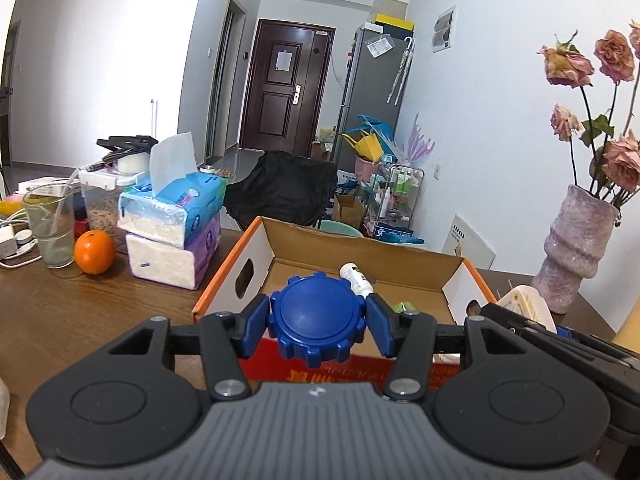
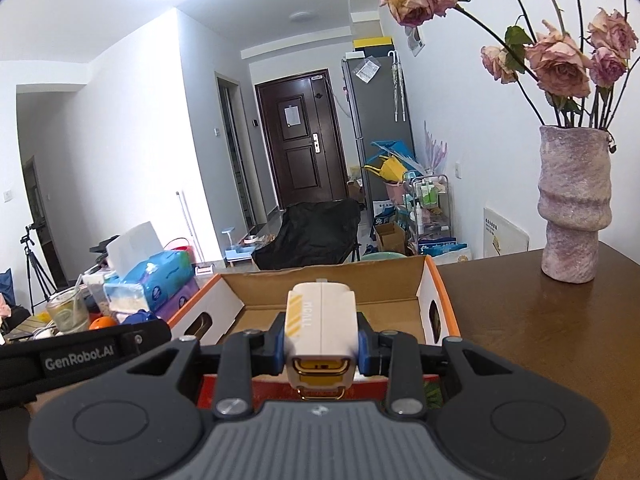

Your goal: Organize rigid objects

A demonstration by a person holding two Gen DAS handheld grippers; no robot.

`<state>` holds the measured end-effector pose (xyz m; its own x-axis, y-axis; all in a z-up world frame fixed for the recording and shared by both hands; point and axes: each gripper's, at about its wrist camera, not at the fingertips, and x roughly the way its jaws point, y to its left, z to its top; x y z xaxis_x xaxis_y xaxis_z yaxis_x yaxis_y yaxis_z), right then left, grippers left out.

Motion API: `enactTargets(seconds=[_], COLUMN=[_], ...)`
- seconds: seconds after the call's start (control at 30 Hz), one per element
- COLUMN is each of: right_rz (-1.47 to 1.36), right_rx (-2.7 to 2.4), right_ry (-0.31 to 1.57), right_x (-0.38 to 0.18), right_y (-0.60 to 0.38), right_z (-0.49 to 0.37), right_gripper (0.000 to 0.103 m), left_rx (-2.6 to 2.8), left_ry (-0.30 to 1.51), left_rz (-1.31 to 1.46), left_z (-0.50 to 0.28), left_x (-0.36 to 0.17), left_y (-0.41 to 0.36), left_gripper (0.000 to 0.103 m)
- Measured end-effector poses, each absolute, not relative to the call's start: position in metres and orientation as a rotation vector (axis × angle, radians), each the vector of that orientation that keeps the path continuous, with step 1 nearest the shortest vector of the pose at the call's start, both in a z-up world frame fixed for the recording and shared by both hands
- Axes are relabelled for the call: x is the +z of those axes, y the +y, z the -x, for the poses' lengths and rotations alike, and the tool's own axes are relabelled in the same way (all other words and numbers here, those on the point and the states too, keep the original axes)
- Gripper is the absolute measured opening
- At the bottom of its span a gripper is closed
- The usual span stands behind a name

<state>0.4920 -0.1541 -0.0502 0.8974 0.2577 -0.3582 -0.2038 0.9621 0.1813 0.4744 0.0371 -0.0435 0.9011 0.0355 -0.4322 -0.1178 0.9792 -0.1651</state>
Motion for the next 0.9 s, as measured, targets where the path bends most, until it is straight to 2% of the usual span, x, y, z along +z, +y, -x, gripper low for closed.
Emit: enactTargets(seconds=[0.9], right_rz=[-0.085], right_rx=[0.208], right_ry=[0.424], right_x=[-0.07], right_y=[-0.142], right_z=[-0.595], right_gripper=[0.031], left_rx=[0.129], left_ry=[0.468], left_rz=[0.145], left_z=[-0.586], left_x=[-0.059], left_y=[0.052], left_gripper=[0.054])
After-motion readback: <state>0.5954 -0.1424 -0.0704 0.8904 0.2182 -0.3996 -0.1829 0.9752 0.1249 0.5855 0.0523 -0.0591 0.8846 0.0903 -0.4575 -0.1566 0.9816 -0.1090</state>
